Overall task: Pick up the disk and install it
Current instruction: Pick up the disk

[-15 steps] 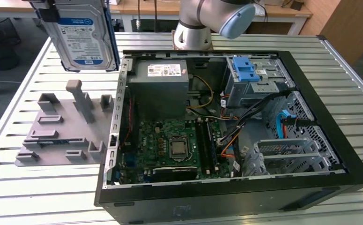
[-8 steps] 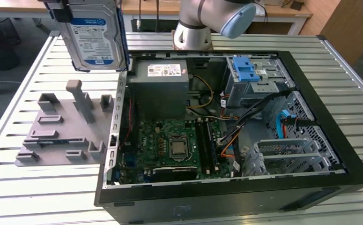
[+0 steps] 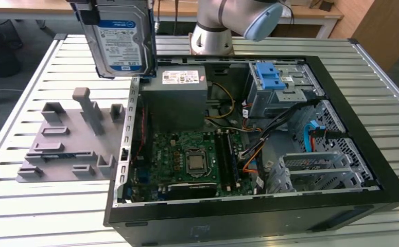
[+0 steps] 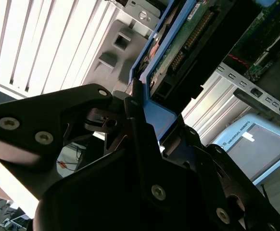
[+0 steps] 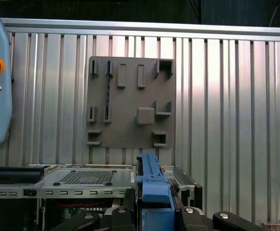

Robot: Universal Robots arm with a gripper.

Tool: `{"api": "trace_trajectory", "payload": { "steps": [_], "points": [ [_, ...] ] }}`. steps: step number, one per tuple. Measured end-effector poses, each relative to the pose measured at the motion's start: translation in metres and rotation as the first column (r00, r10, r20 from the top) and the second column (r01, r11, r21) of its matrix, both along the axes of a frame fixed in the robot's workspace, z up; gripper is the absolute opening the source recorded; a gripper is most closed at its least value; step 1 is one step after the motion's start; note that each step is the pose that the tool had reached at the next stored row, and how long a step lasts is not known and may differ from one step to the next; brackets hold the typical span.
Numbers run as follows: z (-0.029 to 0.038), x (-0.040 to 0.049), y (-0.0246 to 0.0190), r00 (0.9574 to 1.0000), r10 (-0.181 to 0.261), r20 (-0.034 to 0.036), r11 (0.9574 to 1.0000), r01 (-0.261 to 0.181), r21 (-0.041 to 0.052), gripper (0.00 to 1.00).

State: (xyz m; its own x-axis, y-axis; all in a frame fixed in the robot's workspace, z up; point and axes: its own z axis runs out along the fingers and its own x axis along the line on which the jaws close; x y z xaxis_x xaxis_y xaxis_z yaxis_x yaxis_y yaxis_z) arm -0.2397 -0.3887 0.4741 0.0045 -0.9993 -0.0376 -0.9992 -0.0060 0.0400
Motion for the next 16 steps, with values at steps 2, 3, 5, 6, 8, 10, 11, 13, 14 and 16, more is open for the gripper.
{"api": "trace_trajectory", "payload": {
  "steps": [2,3,5,6,8,10,11,13,14,16],
  "points": [
    [0.0000,0.0072,0.0000,1.0000,0.000,-0.0001,1.0000,0.000,0.0001,0.36],
    [0.0000,0.0107,-0.0001,1.0000,0.000,-0.0003,1.0000,0.000,0.0000,0.36],
    [0.0000,0.0178,-0.0001,1.0000,0.000,-0.0005,1.0000,0.000,0.0001,0.36],
    [0.0000,0.0214,-0.0002,1.0000,0.000,-0.0006,1.0000,0.000,0.0000,0.36],
    [0.0000,0.0288,-0.0002,1.0000,0.000,-0.0008,1.0000,0.000,0.0000,0.36],
    [0.0000,0.0358,-0.0003,1.0000,0.000,-0.0010,1.0000,0.000,0.0001,0.36],
    [0.0000,0.0392,-0.0003,1.0000,0.000,-0.0011,1.0000,0.000,0.0000,0.36],
    [0.0000,0.0460,-0.0003,1.0000,0.000,-0.0013,1.0000,0.000,0.0000,0.36],
    [0.0000,0.0493,-0.0003,1.0000,0.000,-0.0014,1.0000,0.000,0.0000,0.36],
    [0.0000,0.0562,-0.0004,1.0000,0.000,-0.0016,1.0000,0.000,0.0000,0.36]
  ]
}}
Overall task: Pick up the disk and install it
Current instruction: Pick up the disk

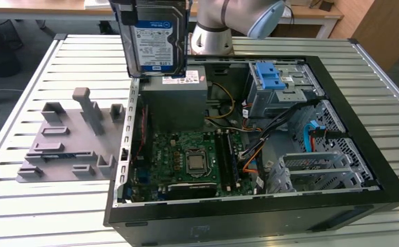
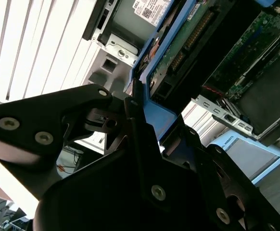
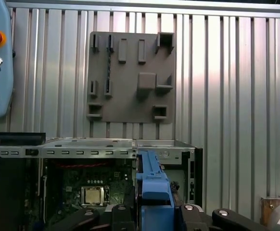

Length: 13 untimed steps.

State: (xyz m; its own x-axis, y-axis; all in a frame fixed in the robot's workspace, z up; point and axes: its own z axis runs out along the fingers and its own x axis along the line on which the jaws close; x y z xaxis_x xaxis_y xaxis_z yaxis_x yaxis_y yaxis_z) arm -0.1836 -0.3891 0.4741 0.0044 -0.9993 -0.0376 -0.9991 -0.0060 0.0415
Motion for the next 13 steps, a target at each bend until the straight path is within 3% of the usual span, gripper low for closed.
{"api": "trace_trajectory", "payload": {
  "steps": [10,13],
  "points": [
    [0.0000,0.0348,-0.0003,1.0000,0.000,-0.0010,1.0000,0.000,0.0000,0.36],
    [0.0000,0.0395,-0.0003,1.0000,0.000,-0.0011,1.0000,0.000,0.0000,0.36]
  ]
}}
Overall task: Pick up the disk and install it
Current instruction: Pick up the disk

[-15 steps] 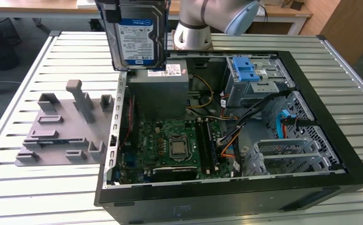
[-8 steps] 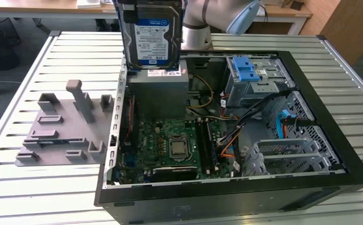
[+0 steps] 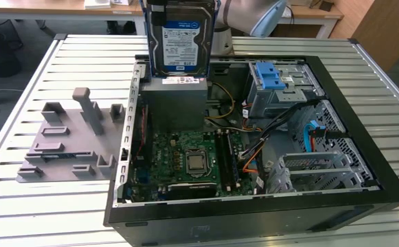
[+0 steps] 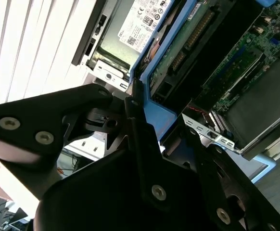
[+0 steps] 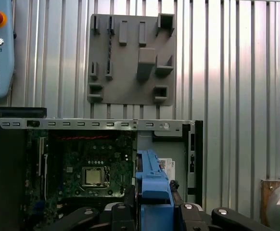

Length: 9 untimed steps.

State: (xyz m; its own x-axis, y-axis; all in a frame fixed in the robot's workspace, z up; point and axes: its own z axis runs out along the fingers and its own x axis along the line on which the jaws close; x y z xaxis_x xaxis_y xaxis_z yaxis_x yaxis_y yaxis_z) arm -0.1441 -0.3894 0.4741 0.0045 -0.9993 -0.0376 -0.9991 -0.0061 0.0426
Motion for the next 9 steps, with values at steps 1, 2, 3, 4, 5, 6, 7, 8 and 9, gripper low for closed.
{"api": "trace_trajectory", "payload": {
  "steps": [1,2,3,4,5,6,7,8,9],
  "points": [
    [0.0000,0.0000,0.0000,1.0000,0.000,0.0000,1.0000,0.000,0.0000,0.36],
    [0.0000,0.0000,0.0000,1.0000,0.000,0.0000,1.0000,0.000,0.0000,0.36],
    [0.0000,0.0000,0.0000,1.0000,0.000,0.0001,1.0000,0.000,0.0001,0.36],
    [-0.0001,0.0001,0.0000,1.0000,0.000,0.0001,1.0000,0.000,0.0001,0.36],
    [0.0000,0.0001,0.0000,1.0000,0.000,0.0000,1.0000,0.000,0.0000,0.36],
    [0.0000,0.0001,0.0000,1.0000,0.000,0.0001,1.0000,0.000,0.0001,0.36],
    [0.0000,0.0001,0.0000,1.0000,0.000,0.0000,1.0000,0.000,0.0000,0.36],
    [0.0000,0.0001,0.0000,1.0000,0.000,0.0000,1.0000,0.000,0.0000,0.36],
    [0.0000,0.0002,0.0000,1.0000,0.000,0.0001,1.0000,0.000,0.0000,0.36]
  ]
}}
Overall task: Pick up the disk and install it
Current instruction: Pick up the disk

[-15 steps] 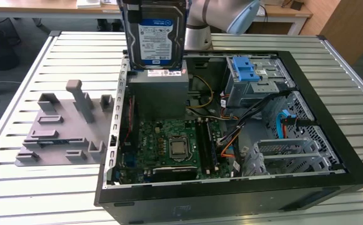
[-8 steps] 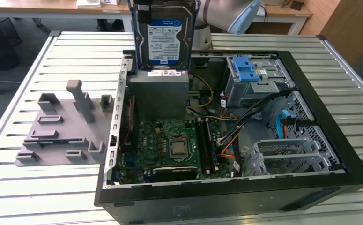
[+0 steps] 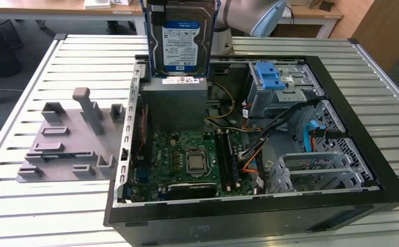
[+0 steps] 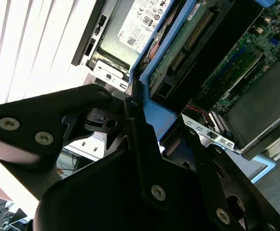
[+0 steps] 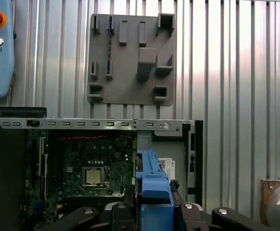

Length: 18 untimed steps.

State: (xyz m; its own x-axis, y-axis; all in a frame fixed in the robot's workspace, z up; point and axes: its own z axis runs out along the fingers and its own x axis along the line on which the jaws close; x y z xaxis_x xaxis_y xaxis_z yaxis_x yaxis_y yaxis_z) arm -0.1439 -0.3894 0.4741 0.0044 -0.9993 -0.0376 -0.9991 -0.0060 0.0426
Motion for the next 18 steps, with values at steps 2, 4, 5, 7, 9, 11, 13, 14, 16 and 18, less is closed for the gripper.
{"api": "trace_trajectory", "payload": {
  "steps": [2,4,5,7,9,11,13,14,16,18],
  "points": [
    [0.0000,0.0000,0.0000,1.0000,0.000,0.0000,1.0000,0.000,0.0000,0.36],
    [0.0000,0.0001,0.0000,1.0000,0.000,0.0002,1.0000,0.000,0.0000,0.36],
    [0.0000,0.0001,0.0000,1.0000,0.000,0.0012,1.0000,0.000,0.0001,0.36],
    [0.0001,0.0001,-0.0003,1.0000,0.001,0.0033,1.0000,-0.001,-0.0001,0.36],
    [0.0000,-0.0002,-0.0024,1.0000,0.001,0.0073,1.0000,-0.001,-0.0001,0.36],
    [-0.0003,-0.0005,-0.0076,0.9999,0.002,0.0100,1.0000,-0.002,0.0001,0.36],
    [-0.0005,-0.0007,-0.0139,0.9999,0.002,0.0125,1.0000,-0.002,0.0001,0.36],
    [-0.0007,-0.0008,-0.0172,0.9999,0.002,0.0138,1.0000,-0.002,0.0001,0.36],
    [-0.0007,-0.0011,-0.0231,0.9998,0.002,0.0180,1.0000,-0.002,-0.0001,0.36],
    [-0.0009,-0.0013,-0.0286,0.9997,0.002,0.0247,1.0000,-0.002,0.0000,0.36]
  ]
}}
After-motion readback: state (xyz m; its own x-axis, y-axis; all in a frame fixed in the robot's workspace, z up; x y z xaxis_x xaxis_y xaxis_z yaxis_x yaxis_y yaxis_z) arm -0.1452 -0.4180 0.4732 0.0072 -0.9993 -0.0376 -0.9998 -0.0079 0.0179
